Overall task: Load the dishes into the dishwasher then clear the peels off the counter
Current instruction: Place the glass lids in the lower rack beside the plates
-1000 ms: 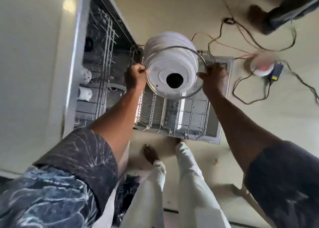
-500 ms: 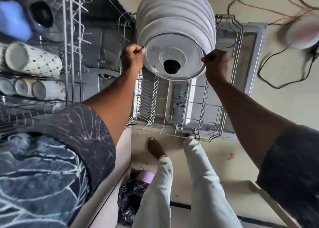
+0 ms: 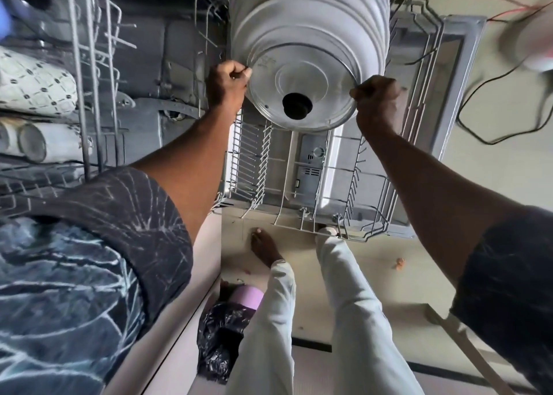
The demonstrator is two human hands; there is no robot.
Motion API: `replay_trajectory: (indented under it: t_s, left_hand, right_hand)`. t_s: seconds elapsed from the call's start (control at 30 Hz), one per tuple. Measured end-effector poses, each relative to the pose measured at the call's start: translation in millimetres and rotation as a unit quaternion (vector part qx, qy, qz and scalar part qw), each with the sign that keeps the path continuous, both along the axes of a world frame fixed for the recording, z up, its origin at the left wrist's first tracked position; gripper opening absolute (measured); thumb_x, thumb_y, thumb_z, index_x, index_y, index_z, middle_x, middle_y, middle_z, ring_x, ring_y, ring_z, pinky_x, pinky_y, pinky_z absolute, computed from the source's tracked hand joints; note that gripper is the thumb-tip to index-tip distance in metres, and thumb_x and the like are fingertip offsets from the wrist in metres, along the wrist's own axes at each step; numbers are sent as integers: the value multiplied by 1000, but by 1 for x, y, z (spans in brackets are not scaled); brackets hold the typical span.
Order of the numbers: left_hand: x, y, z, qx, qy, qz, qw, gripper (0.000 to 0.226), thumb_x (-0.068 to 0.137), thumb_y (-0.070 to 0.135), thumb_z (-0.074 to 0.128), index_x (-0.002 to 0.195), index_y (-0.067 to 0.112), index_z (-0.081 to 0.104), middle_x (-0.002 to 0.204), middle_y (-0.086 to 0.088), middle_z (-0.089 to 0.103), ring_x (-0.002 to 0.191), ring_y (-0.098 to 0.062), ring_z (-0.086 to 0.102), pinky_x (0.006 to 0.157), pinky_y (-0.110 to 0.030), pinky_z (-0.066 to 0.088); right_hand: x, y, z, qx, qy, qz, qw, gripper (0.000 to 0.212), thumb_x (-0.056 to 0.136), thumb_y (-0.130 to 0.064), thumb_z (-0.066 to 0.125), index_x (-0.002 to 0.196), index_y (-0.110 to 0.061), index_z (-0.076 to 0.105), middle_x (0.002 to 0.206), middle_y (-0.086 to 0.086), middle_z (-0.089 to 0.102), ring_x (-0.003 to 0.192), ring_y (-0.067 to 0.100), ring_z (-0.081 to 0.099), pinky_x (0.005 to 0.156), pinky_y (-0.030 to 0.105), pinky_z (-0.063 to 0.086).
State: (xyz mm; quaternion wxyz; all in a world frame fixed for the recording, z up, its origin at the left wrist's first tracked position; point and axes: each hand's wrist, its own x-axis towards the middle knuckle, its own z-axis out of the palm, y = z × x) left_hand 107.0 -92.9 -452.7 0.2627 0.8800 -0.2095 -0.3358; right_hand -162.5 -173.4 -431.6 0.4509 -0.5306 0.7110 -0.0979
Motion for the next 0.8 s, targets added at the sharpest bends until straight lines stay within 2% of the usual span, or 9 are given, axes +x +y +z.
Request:
replay_trajectory:
  t_s: [0.07, 0.13, 0.23, 0.3, 0.37, 0.47, 0.53, 0.67, 0.8]
  left_hand:
    - [3, 2, -8, 2, 12, -11, 1000, 7, 89, 26, 73, 82, 24, 72, 92, 0, 75, 91, -21, 73, 83, -41, 62]
    - [3, 5, -14, 7, 20, -19, 1000, 15, 86, 30, 73, 72, 30, 67, 89, 0, 75, 91, -24, 73, 83, -43, 62]
    - [-3, 10, -15, -1, 18, -21, 1000, 21, 87, 27, 72, 68, 29, 63, 88, -6, 73, 94, -30, 73, 83, -46, 61]
    - [-8, 14, -16, -15, 6, -21, 1000, 22, 88, 25, 71, 69, 30, 61, 86, -4, 72, 91, -29, 73, 82, -46, 61]
    - [-14, 18, -16, -19, -6, -37, 999, 19, 88, 24, 72, 72, 29, 62, 84, -1, 71, 88, -28, 73, 81, -45, 61]
    - [-25, 23, -16, -22, -19, -77, 997, 9, 91, 16, 70, 84, 10, 68, 85, -7, 71, 86, -32, 72, 78, -44, 60]
    - [-28, 26, -18, -24, -41, -82, 996, 13, 91, 16, 69, 87, 4, 68, 83, -10, 72, 82, -31, 72, 74, -43, 59]
    - [-30, 20, -19, -6, -71, -89, 993, 15, 92, 20, 68, 89, 6, 69, 84, -5, 71, 77, -25, 69, 69, -36, 56]
    - [-34, 15, -13, 45, -112, -134, 984, 13, 96, 16, 65, 103, 6, 69, 94, 0, 69, 84, -15, 63, 69, -20, 43]
  right_hand:
    - [-1, 0, -3, -11, 3, -12, 1000, 28, 80, -23, 74, 63, -28, 53, 84, -1, 67, 84, 23, 65, 78, 36, 53]
    - [-2, 2, -5, -16, 5, -10, 1000, 41, 85, -19, 72, 63, -36, 42, 88, -1, 61, 84, 19, 59, 80, 34, 48]
    - [-3, 6, -7, -20, 15, -3, 1000, 43, 87, -16, 71, 66, -37, 40, 89, -1, 59, 84, 17, 56, 79, 34, 47]
    - [-4, 5, -9, -23, 30, 4, 999, 26, 85, -15, 73, 68, -28, 58, 85, -1, 60, 80, 18, 59, 75, 32, 48]
    - [-9, 6, -11, -14, 62, 24, 998, 2, 83, -17, 76, 83, -15, 76, 79, 2, 65, 78, 19, 64, 68, 28, 47]
    - [-17, 14, -14, 5, 85, 31, 996, 8, 84, -18, 76, 90, -14, 78, 85, 9, 74, 74, 17, 63, 62, 23, 42]
    - [-19, 16, -17, 5, 86, 34, 996, 8, 85, -19, 75, 91, -14, 78, 87, 10, 75, 73, 15, 61, 62, 23, 40]
    - [-16, 5, -22, -5, 113, 52, 992, 12, 87, -21, 73, 95, -14, 78, 92, 9, 74, 77, 14, 61, 61, 23, 38]
    - [-19, 7, -24, 23, 129, 68, 989, 20, 91, -28, 71, 100, -10, 75, 98, 11, 70, 89, 23, 66, 66, 22, 38]
